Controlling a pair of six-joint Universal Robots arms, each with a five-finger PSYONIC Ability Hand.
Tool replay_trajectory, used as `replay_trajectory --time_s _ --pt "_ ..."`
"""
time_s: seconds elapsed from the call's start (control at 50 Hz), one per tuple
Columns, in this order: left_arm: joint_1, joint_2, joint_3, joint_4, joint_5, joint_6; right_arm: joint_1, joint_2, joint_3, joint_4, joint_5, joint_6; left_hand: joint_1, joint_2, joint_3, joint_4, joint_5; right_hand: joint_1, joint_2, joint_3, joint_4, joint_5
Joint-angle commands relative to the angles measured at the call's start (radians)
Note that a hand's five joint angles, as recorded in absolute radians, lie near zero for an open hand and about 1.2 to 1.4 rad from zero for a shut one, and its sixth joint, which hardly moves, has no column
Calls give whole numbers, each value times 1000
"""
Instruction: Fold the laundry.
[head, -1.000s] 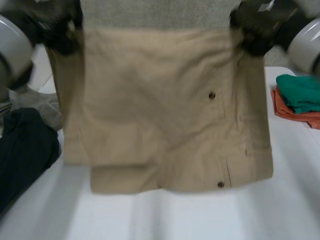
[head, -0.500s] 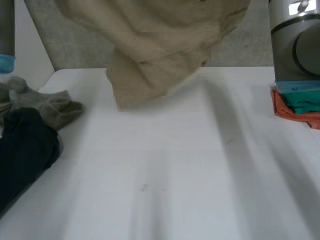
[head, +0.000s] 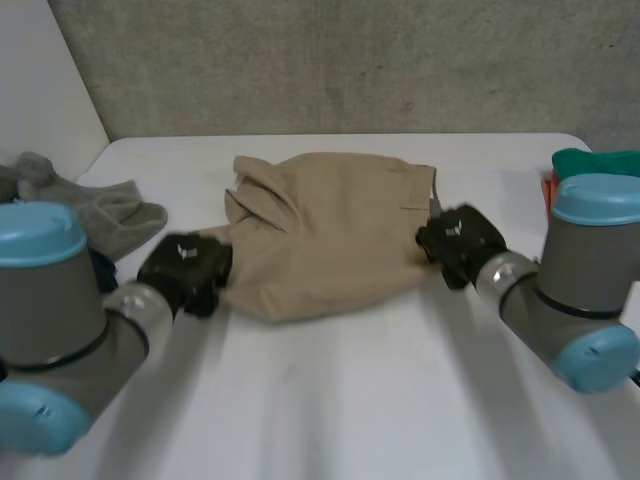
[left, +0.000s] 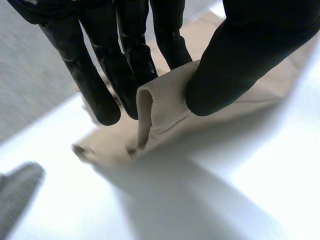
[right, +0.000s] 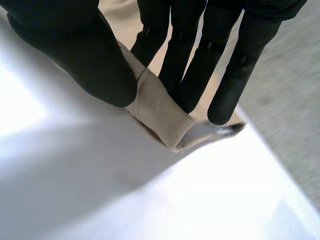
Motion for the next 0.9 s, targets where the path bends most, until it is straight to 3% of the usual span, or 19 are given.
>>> replay_trajectory --time_s 0.02,0.08,0.12,0.2,0.28,0.36,0.54,0.58,0.66,0.76,0.9 --pt "-48 173 -122 -378 -7 125 -85 -173 178 397 -10 -267 255 197 202 196 215 297 219 198 198 196" --pt "-72 204 -168 -732 -53 315 -176 -264 319 626 -35 -532 255 197 202 196 215 297 219 198 198 196" --pt "-80 199 -158 -810 -81 347 -196 -278 357 611 -67 -616 255 197 202 196 215 297 219 198 198 196" --pt "-100 185 -105 -704 -127 277 -194 -235 365 530 -91 -605 255 197 202 196 215 297 219 198 198 196" --pt "-115 133 -3 -573 -188 193 -174 -181 308 476 -75 -480 255 197 202 196 215 297 219 198 198 196" --pt "-126 107 75 -543 -209 151 -151 -172 256 447 -55 -345 255 197 202 196 215 297 219 198 198 196" --pt "-157 78 136 -514 -210 91 -151 -196 261 393 -108 -283 255 197 202 196 215 297 219 198 198 196" --pt "-160 86 132 -506 -210 73 -153 -204 261 378 -121 -260 135 78 83 77 96 297 219 198 198 196" --pt "-169 132 111 -488 -214 4 -151 -209 261 335 -125 -193 -457 -515 -510 -516 -497 297 219 198 198 196" --pt "-178 224 82 -482 -220 -91 -147 -210 270 313 -125 -151 -564 -621 -616 -622 -604 297 219 198 198 196" --pt "-168 210 40 -437 -194 -111 -154 -224 278 287 -137 -130 -564 -622 -616 -623 -604 297 219 198 198 196"
